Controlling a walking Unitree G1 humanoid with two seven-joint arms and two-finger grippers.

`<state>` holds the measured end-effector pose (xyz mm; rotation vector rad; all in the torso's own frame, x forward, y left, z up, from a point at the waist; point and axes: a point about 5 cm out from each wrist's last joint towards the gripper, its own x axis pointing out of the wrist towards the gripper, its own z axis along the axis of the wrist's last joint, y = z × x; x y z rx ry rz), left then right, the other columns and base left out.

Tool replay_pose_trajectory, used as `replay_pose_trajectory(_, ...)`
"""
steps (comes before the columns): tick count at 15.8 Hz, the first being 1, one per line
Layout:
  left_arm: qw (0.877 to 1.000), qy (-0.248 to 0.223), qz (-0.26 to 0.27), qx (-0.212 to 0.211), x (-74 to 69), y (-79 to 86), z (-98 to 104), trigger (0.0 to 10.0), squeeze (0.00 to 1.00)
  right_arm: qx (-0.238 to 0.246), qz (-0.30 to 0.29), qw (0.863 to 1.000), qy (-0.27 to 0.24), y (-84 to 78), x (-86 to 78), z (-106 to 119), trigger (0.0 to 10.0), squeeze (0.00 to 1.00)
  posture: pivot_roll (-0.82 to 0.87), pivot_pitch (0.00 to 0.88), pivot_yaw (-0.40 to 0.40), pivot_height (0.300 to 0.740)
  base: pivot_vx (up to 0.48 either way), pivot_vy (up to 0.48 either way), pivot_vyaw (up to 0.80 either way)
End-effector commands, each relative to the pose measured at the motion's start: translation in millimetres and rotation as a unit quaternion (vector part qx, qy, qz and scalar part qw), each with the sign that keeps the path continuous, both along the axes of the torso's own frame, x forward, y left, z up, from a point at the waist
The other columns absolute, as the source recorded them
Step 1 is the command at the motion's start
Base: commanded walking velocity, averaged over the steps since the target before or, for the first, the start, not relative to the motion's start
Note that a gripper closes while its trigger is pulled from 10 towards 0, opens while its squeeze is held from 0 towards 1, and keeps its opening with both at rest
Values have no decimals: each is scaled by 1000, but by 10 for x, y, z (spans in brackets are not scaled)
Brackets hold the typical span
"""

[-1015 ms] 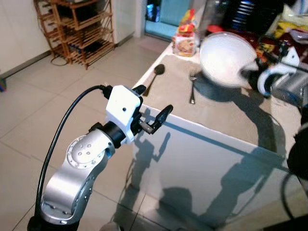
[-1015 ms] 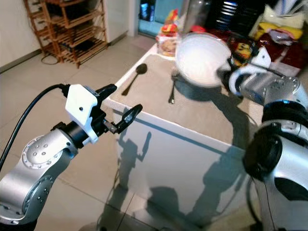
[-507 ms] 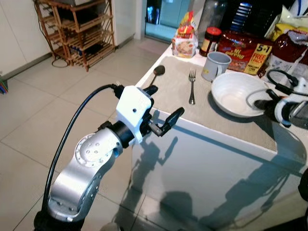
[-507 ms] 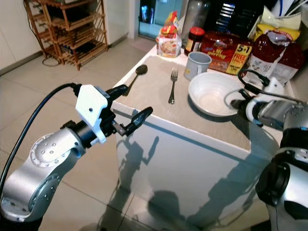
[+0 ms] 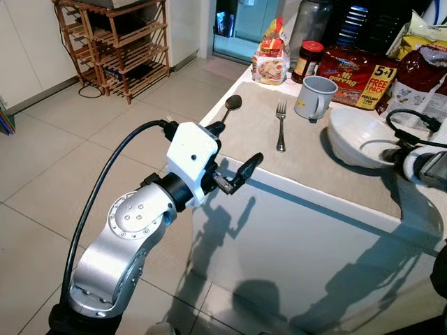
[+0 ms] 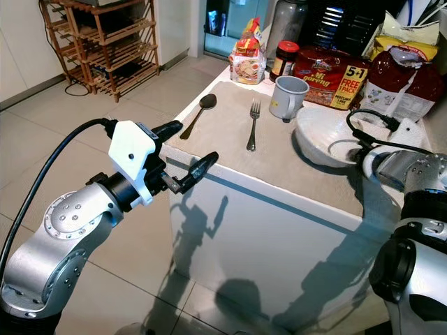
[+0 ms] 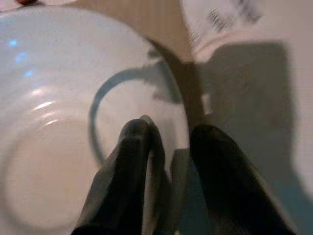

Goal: Setting the table

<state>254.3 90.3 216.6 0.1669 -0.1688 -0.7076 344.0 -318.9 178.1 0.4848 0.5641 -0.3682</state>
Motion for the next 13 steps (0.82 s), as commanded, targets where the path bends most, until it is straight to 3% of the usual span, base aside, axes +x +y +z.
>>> replay_pose_trajectory(1, 1000, -2, 22, 2, 69, 42, 26, 10000, 0, -59, -1, 996, -62, -96, 33, 297, 10000, 1000, 58, 0, -89, 740, 0, 0, 0)
replay_pose_trajectory(2, 999, -1, 38, 4, 108, 75, 27, 10000, 0, -86, 16, 991, -106, -70, 68, 461, 10000, 0, 56, 0, -84, 740, 0, 0, 0)
replay_pose_trajectory(7, 998, -10, 67, 9, 183, 117, 47, 10000, 0, -164, 85, 969, -166, 155, 114, 729, 10000, 0, 49, 0, -74, 740, 0, 0, 0)
replay_pose_trajectory(8, 994, -30, 101, 3, 192, 172, 88, 10000, 0, -209, 131, 906, -344, 411, 92, 1098, 10000, 0, 47, 0, -74, 740, 0, 0, 0)
replay_pose_trajectory(9, 993, -28, 111, 1, 198, 199, 91, 10000, 0, -229, 153, 890, -363, 520, 66, 1148, 10000, 0, 47, 0, -74, 740, 0, 0, 0)
replay_pose_trajectory(10, 991, -37, 125, -3, 209, 249, 114, 10000, 0, -233, 194, 880, -367, 749, 29, 1133, 10000, 0, 46, 0, -76, 740, 0, 0, 0)
replay_pose_trajectory(12, 984, -35, 175, -7, 260, 378, 110, 10000, 0, -210, 260, 856, -395, 1256, -123, 1043, 10000, 0, 50, 0, -85, 740, 0, 231, 0)
replay_pose_trajectory(13, 980, -39, 195, -1, 280, 433, 109, 10000, 0, -175, 286, 855, -395, 1460, -214, 911, 10000, 0, 52, 0, -89, 740, 0, 480, 0)
